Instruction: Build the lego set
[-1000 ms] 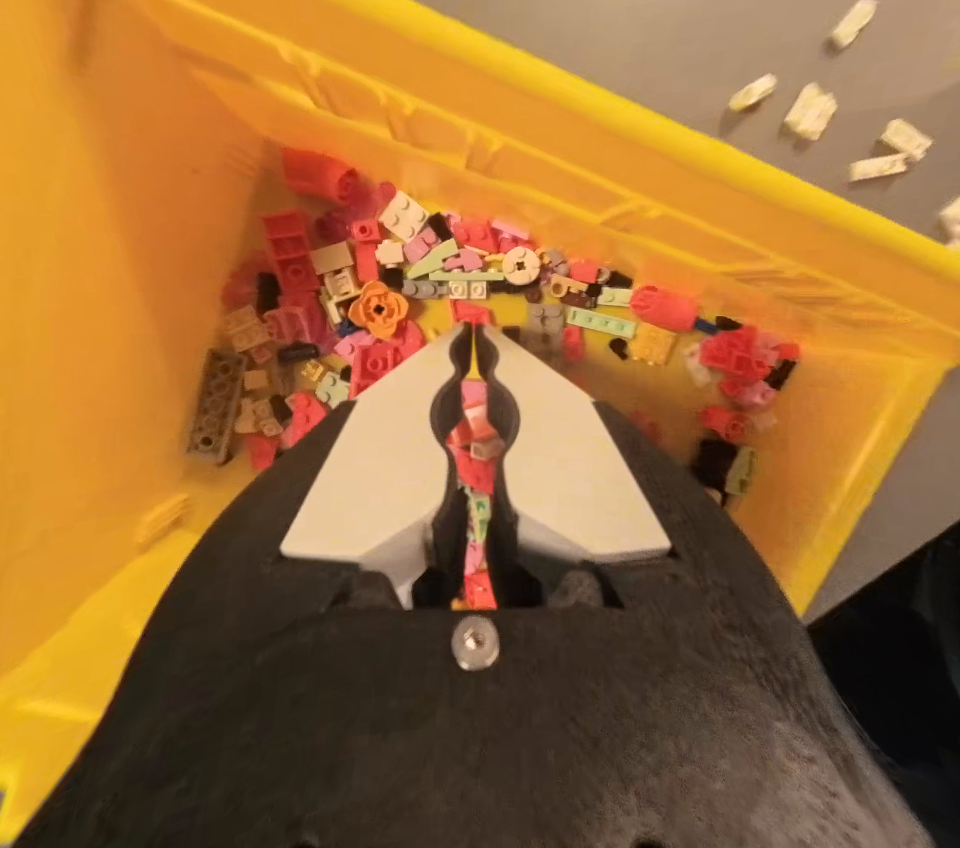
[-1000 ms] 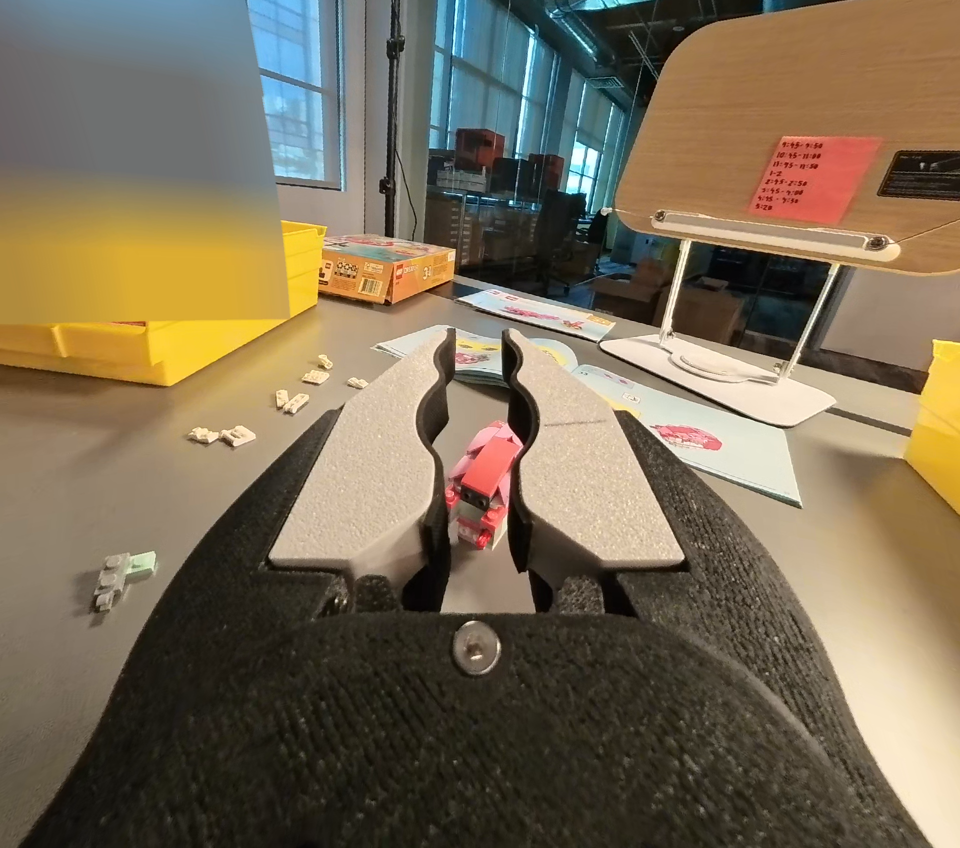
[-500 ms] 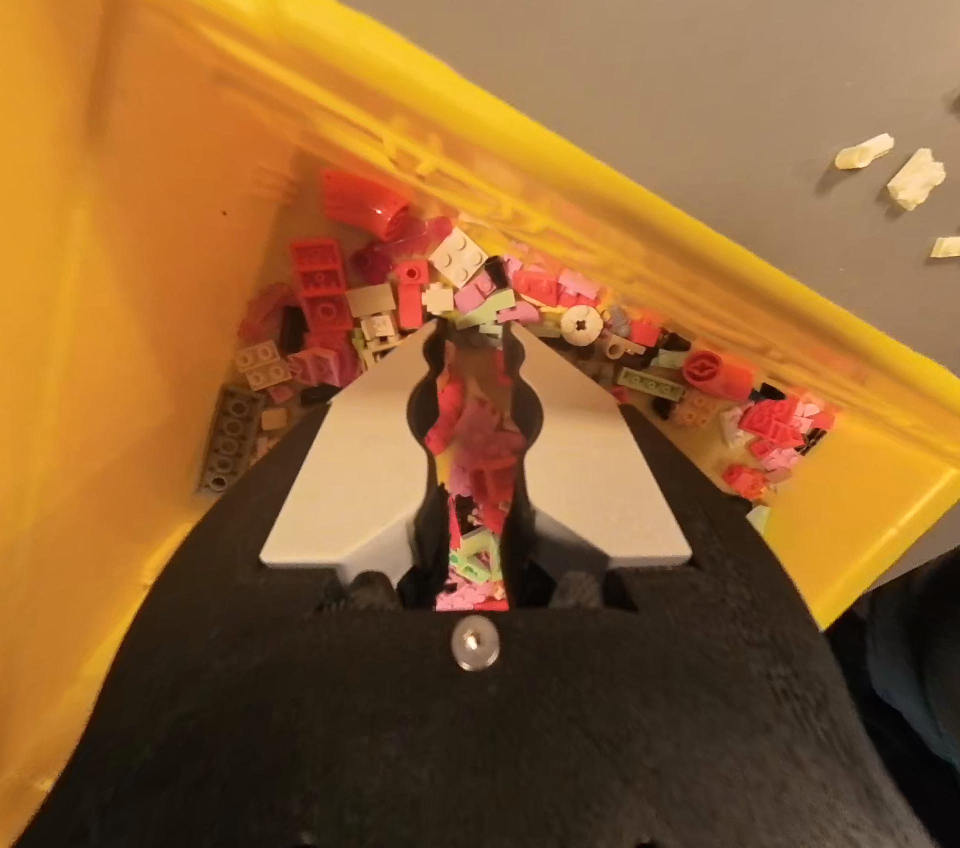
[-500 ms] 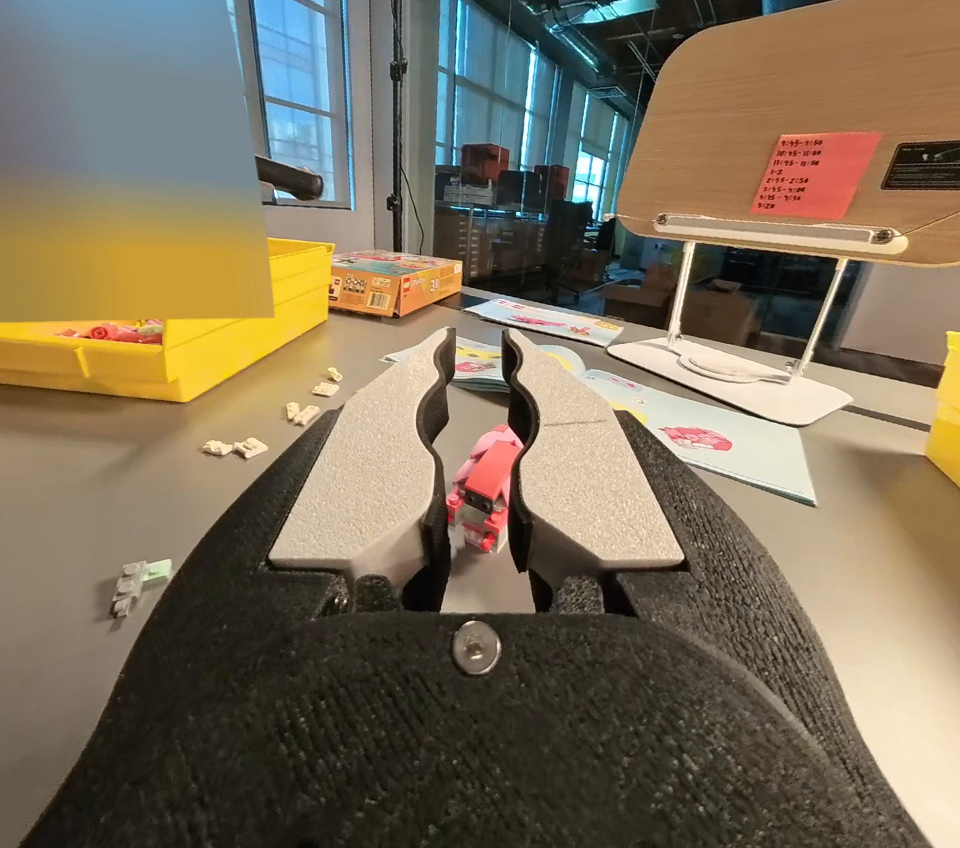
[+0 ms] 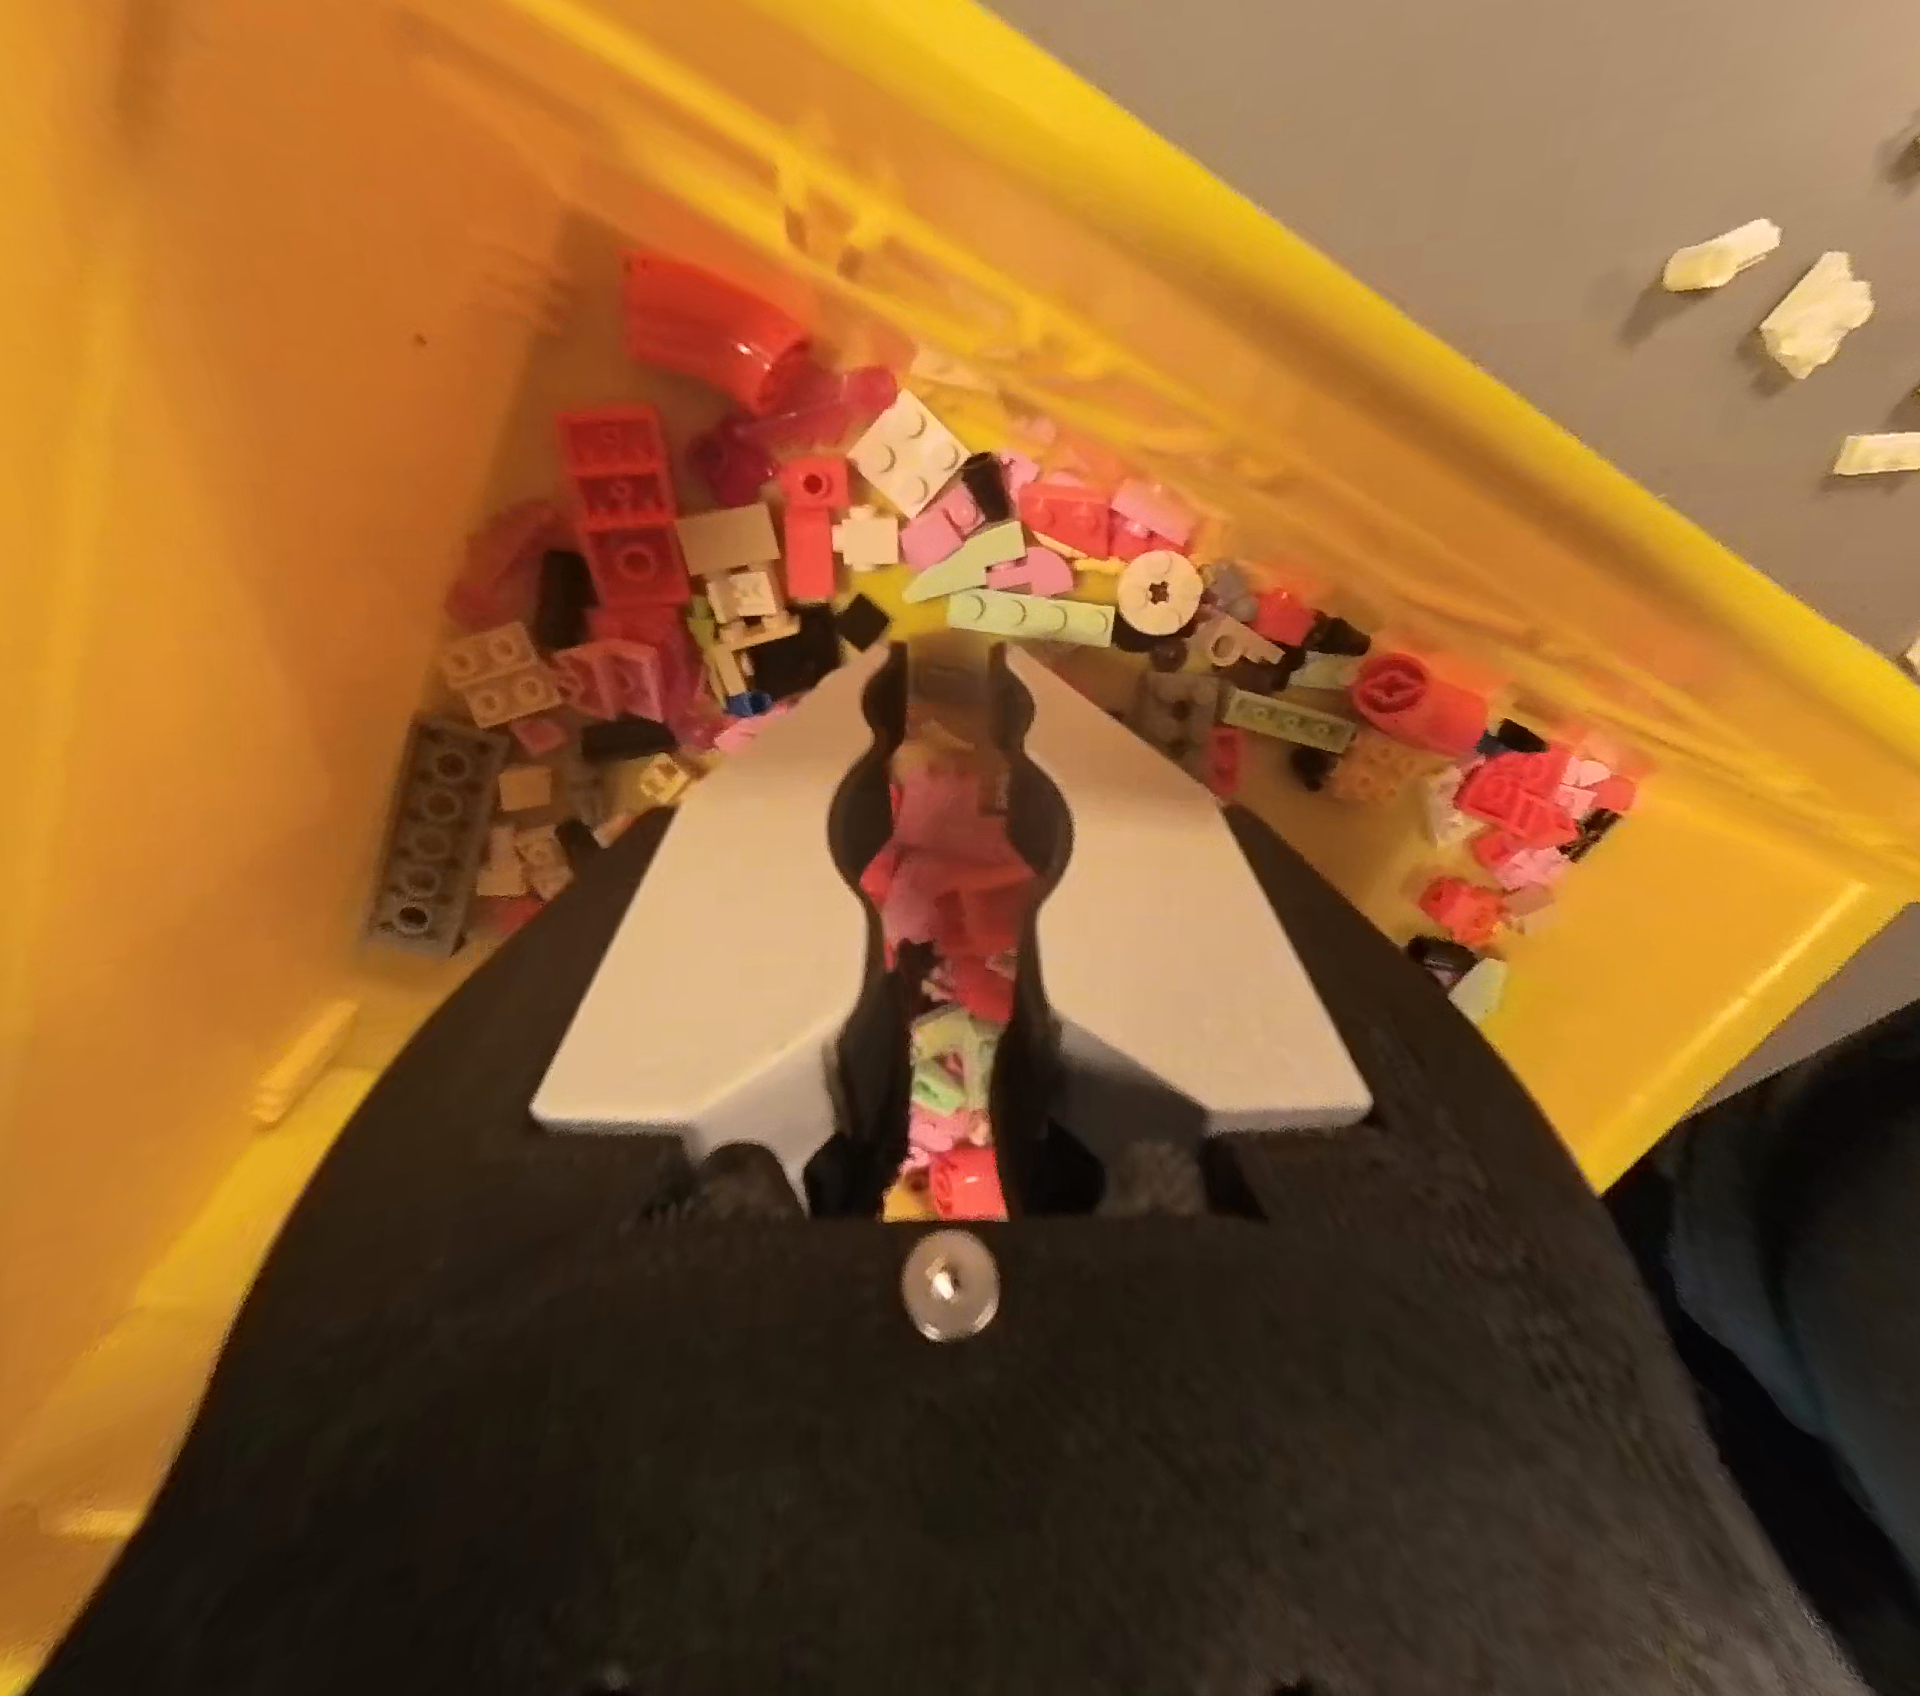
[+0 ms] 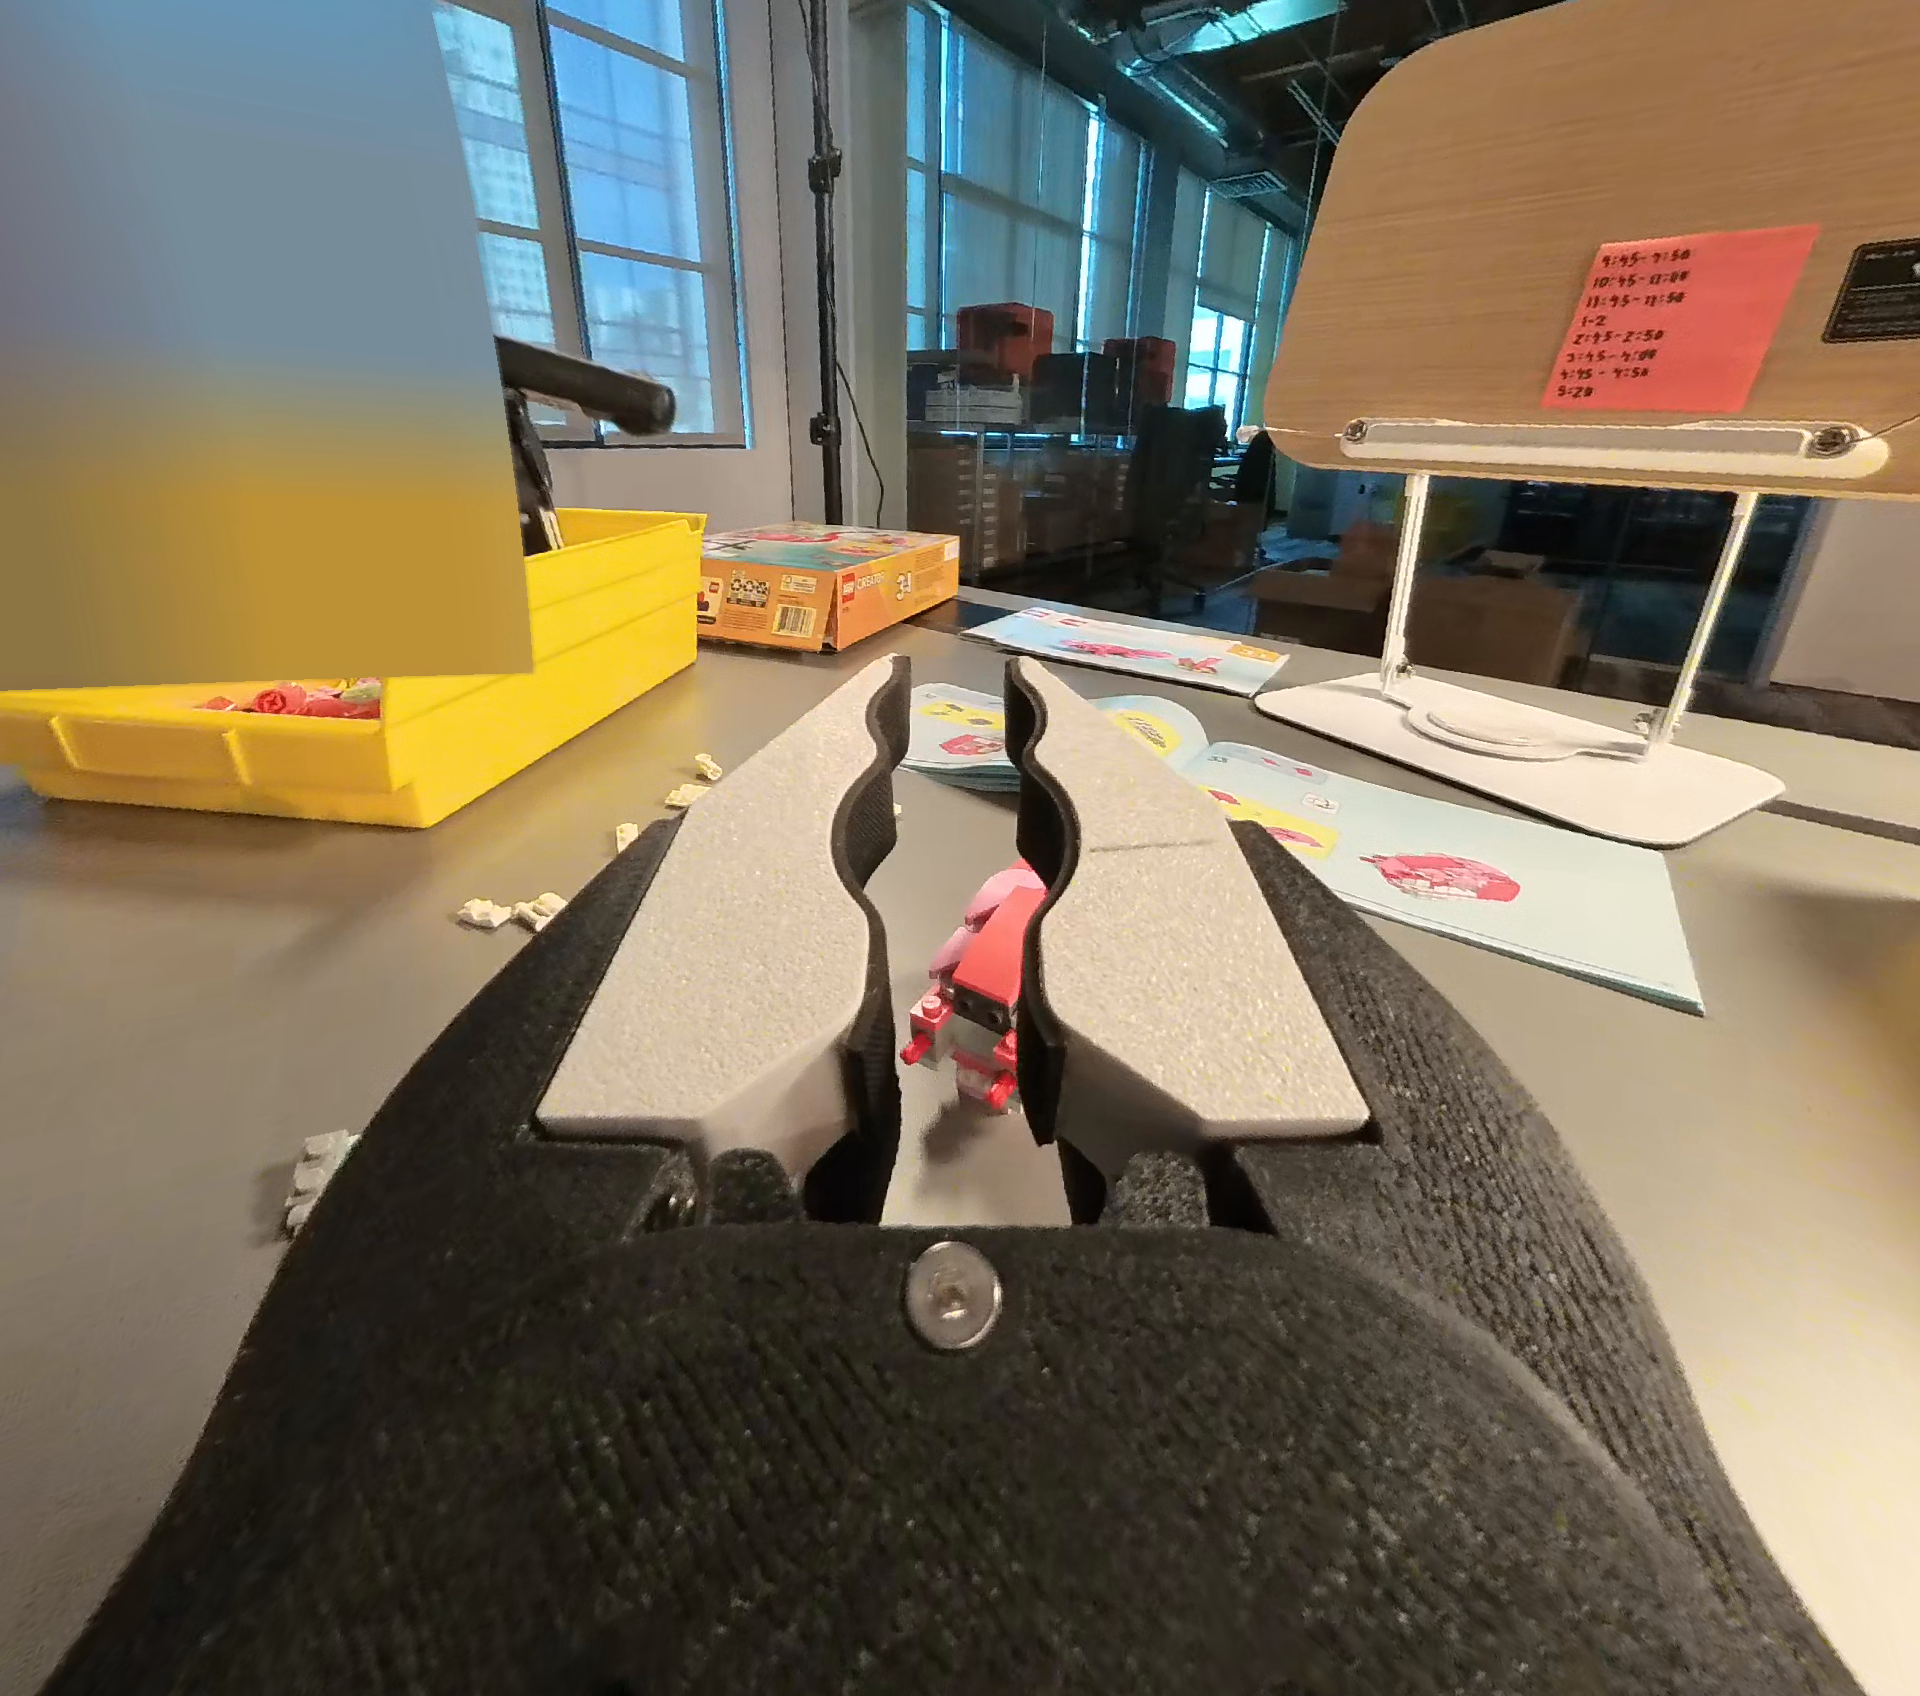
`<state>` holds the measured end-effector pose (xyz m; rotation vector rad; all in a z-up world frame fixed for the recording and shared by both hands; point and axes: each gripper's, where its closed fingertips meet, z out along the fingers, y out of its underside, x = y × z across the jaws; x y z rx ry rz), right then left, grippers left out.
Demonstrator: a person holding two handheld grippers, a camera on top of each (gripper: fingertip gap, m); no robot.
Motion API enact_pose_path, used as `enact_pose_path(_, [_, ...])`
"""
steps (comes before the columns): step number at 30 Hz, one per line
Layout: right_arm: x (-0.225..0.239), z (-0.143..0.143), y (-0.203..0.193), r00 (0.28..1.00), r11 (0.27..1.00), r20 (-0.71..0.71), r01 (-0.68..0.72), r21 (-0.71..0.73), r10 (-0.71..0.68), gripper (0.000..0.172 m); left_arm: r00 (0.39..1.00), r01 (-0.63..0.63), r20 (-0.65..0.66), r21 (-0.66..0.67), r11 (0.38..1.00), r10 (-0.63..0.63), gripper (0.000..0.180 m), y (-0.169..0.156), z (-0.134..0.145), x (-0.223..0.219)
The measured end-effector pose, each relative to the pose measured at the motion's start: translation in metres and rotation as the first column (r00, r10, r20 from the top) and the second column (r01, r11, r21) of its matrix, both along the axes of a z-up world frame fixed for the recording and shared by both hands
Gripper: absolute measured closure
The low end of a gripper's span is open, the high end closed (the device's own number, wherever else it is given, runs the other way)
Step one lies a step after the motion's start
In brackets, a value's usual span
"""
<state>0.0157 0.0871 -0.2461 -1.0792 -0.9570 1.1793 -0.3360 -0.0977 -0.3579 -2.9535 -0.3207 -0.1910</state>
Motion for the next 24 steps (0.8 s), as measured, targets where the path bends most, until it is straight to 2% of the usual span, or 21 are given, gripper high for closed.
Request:
enact_pose_path(4, [0.0, 0.0, 0.0, 1.0, 1.0, -0.001, -0.003, -0.002, 0.003, 0.155, 1.0, 0.008, 0.003, -0.059, 0.998, -0.008, 0.164, -0.006, -0.006, 0.004])
enact_pose_path(11, [0.0, 0.001, -0.001, 1.0, 1.0, -0.004, -0.009, -0.007, 0.009, 0.155, 0.996, -0.08, 0.037, -0.093, 0.992, 0.084, 0.163, -0.011, -0.006, 0.005])
enact_pose_path(24, [0.001, 0.002, -0.001, 1.0, 1.0, -0.015, -0.014, -0.019, 0.014, 0.152, 0.997, -0.075, -0.022, -0.035, 0.997, 0.074, 0.167, -0.008, 0.0, 0.001])
